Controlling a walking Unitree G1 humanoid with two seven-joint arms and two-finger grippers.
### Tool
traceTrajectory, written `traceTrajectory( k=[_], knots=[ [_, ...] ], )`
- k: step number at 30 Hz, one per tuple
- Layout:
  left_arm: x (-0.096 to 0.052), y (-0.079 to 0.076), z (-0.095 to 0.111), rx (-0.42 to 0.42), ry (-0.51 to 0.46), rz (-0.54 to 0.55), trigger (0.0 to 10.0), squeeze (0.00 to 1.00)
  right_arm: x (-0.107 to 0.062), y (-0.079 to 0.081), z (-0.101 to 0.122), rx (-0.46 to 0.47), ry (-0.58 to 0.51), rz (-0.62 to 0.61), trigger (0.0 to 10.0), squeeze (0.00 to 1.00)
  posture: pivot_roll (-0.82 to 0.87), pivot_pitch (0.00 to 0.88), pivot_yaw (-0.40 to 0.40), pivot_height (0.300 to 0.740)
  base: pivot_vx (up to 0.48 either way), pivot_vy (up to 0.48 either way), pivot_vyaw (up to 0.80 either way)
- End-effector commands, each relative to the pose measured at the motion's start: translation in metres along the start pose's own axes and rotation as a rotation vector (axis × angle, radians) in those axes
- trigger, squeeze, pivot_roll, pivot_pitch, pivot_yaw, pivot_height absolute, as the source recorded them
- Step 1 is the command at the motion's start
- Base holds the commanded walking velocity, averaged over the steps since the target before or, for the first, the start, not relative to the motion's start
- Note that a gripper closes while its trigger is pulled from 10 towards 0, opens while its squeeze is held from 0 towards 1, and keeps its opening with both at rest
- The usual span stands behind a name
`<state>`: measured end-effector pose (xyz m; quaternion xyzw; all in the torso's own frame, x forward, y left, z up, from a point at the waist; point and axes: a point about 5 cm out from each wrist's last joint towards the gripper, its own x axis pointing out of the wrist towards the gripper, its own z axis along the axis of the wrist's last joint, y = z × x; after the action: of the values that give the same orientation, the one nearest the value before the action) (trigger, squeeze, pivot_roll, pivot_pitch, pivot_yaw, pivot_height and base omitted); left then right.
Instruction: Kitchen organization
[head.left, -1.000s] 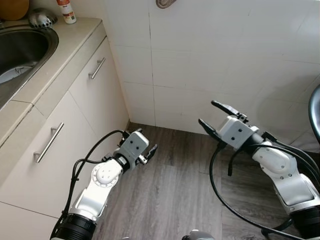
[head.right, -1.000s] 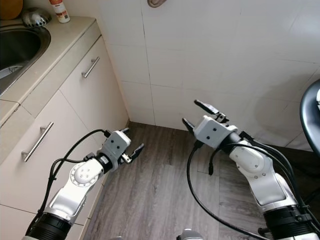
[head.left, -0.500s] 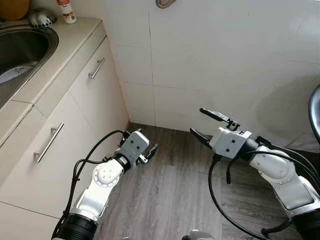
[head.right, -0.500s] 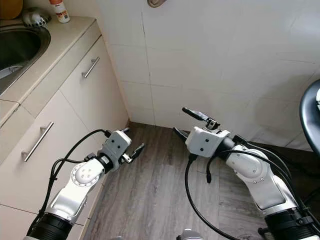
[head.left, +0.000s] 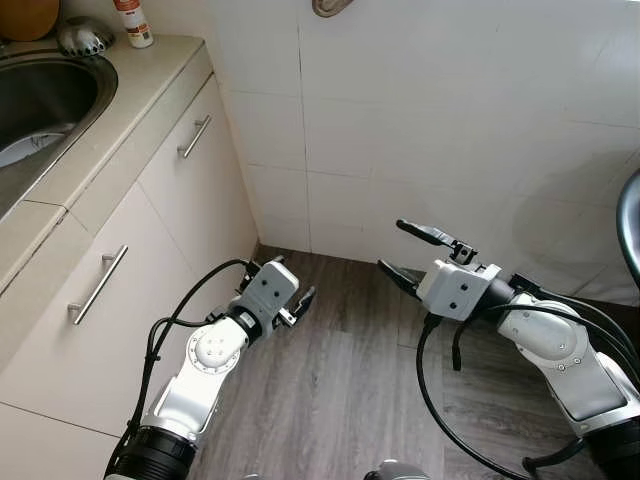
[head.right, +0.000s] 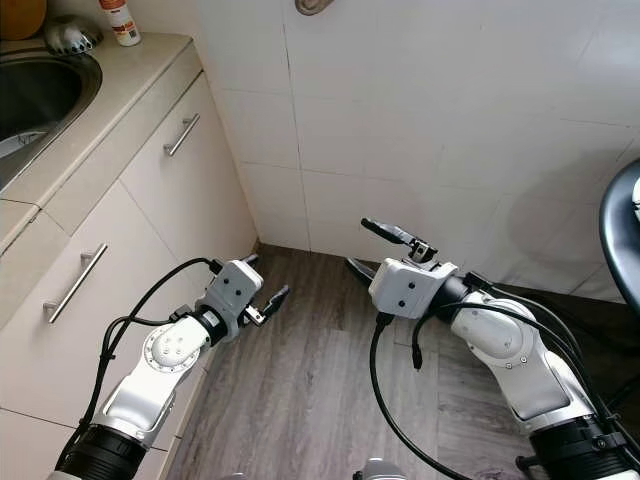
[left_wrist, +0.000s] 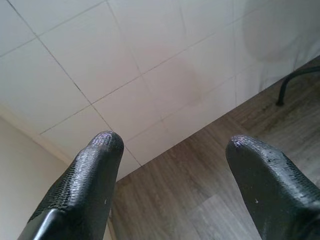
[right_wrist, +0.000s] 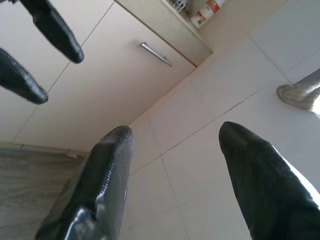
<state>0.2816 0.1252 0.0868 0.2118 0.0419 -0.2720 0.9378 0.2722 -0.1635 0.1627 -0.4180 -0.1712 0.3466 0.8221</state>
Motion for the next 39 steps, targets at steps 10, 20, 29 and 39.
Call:
traceTrajectory(
  k=[10, 20, 29, 39],
  knots=[
    [-0.001, -0.004, 0.0, 0.007, 0.007, -0.008, 10.0, 0.0, 0.0, 0.018, -0.022, 0.197, 0.117, -0.071, 10.0, 0.0, -0.19, 0.064, 0.02, 0.74, 0.0, 0.0, 0.0],
    [-0.004, -0.005, 0.004, 0.002, 0.001, 0.016, 10.0, 0.0, 0.016, 0.067, -0.017, 0.386, 0.184, -0.201, 10.0, 0.0, -0.19, 0.063, 0.017, 0.74, 0.0, 0.0, 0.0],
    [-0.036, -0.006, -0.001, 0.013, 0.044, 0.106, 10.0, 0.0, 0.01, 0.067, -0.021, 0.367, 0.26, -0.313, 10.0, 0.0, -0.19, 0.063, 0.035, 0.74, 0.0, 0.0, 0.0],
    [-0.033, -0.003, 0.01, 0.054, 0.012, 0.2, 10.0, 0.0, 0.013, 0.062, -0.023, 0.36, 0.259, -0.341, 10.0, 0.0, -0.17, 0.043, 0.028, 0.74, 0.0, 0.0, 0.0]
  ],
)
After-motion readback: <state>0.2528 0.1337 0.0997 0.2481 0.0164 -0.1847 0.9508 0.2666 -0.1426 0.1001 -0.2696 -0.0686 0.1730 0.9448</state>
